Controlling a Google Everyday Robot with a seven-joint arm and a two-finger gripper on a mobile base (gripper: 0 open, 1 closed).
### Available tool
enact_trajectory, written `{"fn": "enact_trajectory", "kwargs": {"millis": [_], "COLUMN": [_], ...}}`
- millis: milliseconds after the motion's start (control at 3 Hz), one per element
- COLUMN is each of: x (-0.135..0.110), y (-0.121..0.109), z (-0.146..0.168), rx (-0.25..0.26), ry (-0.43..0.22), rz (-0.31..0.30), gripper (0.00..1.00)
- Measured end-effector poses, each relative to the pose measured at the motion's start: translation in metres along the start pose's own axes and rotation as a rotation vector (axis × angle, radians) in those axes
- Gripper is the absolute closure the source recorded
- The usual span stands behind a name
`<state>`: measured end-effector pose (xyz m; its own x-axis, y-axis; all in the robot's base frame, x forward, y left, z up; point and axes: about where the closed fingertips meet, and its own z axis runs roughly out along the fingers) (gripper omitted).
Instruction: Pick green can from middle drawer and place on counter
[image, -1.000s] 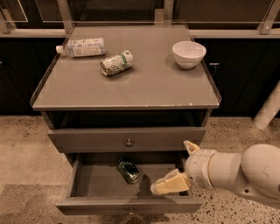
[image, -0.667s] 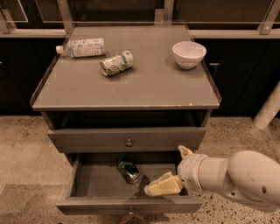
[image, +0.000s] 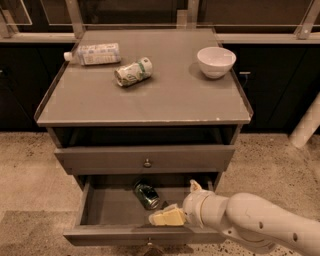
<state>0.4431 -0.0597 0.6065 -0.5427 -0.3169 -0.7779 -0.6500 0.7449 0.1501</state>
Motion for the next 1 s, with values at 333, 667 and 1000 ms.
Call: {"fn": "enact_trajectory", "kwargs": {"millis": [333, 667, 1000], "x": [0.002, 0.003, 0.022], "y": [-0.011, -0.012, -0.009], "z": [0.006, 0.005, 0.029], "rx": [0.037, 0.057, 0.063], "ry": [-0.011, 0.009, 0.017], "rz": [0.015, 0.025, 0.06], "gripper": [0.0, 0.0, 0.0]}}
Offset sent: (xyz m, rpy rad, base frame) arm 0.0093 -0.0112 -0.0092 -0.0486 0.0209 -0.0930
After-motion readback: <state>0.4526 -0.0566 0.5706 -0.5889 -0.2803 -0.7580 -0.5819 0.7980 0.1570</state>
